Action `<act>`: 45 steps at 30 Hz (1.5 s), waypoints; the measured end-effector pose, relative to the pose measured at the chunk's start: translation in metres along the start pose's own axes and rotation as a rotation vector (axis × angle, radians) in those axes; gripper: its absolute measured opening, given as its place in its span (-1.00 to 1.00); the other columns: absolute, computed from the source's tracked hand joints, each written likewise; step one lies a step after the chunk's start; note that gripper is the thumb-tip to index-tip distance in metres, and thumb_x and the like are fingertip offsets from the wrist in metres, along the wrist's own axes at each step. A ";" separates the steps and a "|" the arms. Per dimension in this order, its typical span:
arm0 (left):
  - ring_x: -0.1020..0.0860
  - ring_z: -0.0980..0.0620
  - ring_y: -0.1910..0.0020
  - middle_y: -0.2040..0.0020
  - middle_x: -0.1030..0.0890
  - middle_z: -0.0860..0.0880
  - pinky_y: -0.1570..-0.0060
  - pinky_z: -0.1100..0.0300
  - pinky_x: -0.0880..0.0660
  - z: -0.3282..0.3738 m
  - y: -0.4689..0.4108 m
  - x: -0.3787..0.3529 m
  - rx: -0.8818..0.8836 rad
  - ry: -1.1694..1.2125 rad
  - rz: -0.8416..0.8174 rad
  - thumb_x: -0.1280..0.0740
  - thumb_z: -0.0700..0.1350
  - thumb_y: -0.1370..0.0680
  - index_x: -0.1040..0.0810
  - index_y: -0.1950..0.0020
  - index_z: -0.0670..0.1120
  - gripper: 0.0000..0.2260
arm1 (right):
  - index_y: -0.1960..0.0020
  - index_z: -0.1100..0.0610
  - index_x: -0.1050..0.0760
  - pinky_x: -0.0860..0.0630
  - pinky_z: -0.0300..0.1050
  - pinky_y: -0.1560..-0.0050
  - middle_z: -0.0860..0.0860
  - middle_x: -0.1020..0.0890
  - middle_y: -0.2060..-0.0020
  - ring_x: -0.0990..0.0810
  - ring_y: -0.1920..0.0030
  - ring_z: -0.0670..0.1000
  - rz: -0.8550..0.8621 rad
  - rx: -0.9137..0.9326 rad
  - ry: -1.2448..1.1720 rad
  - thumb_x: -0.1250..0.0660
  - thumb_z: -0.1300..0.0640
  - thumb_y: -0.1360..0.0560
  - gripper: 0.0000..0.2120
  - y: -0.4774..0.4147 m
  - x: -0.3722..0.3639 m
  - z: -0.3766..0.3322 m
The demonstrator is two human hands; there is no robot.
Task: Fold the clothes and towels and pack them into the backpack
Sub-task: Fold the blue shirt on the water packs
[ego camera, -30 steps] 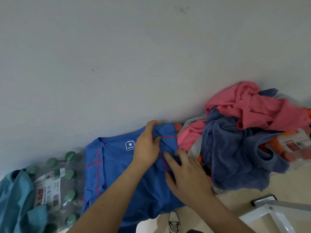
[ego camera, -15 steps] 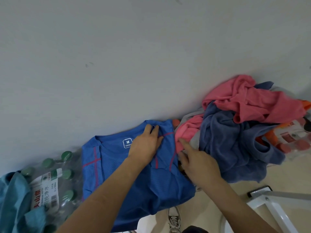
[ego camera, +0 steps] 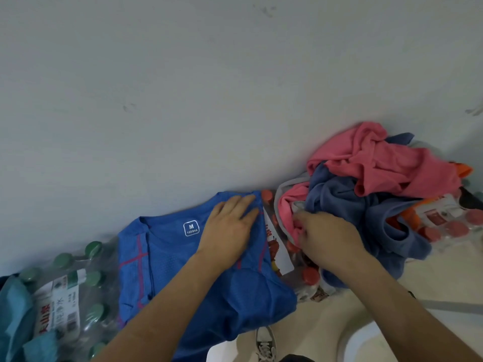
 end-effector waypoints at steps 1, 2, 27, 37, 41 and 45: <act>-0.41 -0.09 -0.32 -0.36 -0.47 -0.08 -0.24 -0.06 -0.39 0.003 0.002 -0.004 -0.027 0.029 -0.064 -0.09 -0.06 -0.53 -0.54 -0.27 -0.09 -0.60 | -0.25 0.02 -0.38 -0.36 -0.12 0.27 0.06 -0.54 -0.07 -0.57 0.05 0.10 0.089 0.042 -0.028 -0.16 0.10 -0.53 -0.71 0.001 0.002 -0.008; -0.36 -0.06 -0.40 -0.42 -0.40 -0.07 -0.35 -0.06 -0.28 0.006 0.004 -0.009 -0.024 0.048 -0.148 -0.05 0.03 -0.56 -0.44 -0.38 -0.10 -0.55 | -0.32 0.03 -0.36 -0.41 -0.11 0.21 0.07 -0.50 -0.11 -0.54 -0.01 0.10 0.160 0.097 -0.073 -0.18 0.10 -0.52 -0.64 0.001 -0.001 -0.017; 0.16 0.05 -0.54 -0.58 0.10 0.04 -0.43 -0.08 0.28 -0.003 0.027 -0.022 0.118 0.087 -0.369 0.27 0.26 -0.53 0.11 -0.55 0.12 -0.40 | -0.15 0.10 -0.59 -0.59 0.01 -0.02 0.08 -0.55 -0.15 -0.55 -0.06 0.13 0.277 0.252 -0.231 -0.23 0.12 -0.47 -0.70 0.040 -0.070 -0.036; -0.53 0.24 0.16 0.10 -0.58 0.22 0.18 0.47 -0.40 -0.011 0.170 0.092 0.801 0.694 0.294 -0.29 -0.18 -0.51 -0.60 0.08 0.15 -0.78 | -0.29 0.14 -0.50 -0.51 0.12 -0.11 0.11 -0.49 -0.22 -0.40 -0.19 0.12 0.366 0.184 -0.290 -0.14 -0.14 -0.48 -0.49 0.056 -0.057 -0.035; -0.57 0.15 0.35 0.29 -0.64 0.18 0.28 0.34 -0.48 0.000 0.270 0.066 1.128 0.882 0.227 -0.38 -0.30 -0.47 -0.63 0.25 0.13 -0.69 | -0.32 0.16 -0.47 -0.45 0.19 -0.15 0.18 -0.47 -0.28 -0.40 -0.24 0.21 0.432 0.152 -0.296 -0.10 -0.11 -0.50 -0.48 0.075 -0.044 -0.058; -0.58 0.16 0.30 0.30 -0.66 0.12 0.13 0.17 -0.53 0.006 0.353 0.004 1.352 0.997 -0.040 -0.37 -0.26 -0.46 -0.66 0.12 0.05 -0.79 | -0.32 0.16 -0.46 -0.42 0.12 -0.20 0.15 -0.48 -0.28 -0.43 -0.24 0.20 0.478 0.188 -0.366 -0.10 -0.05 -0.53 -0.54 0.118 -0.044 -0.105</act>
Point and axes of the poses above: each hand's wrist, its own y-axis away from the middle knuckle, its own x-axis out of the back of the hand, z = x × y, the point moved 3 cm from there along -y, towards the middle knuckle
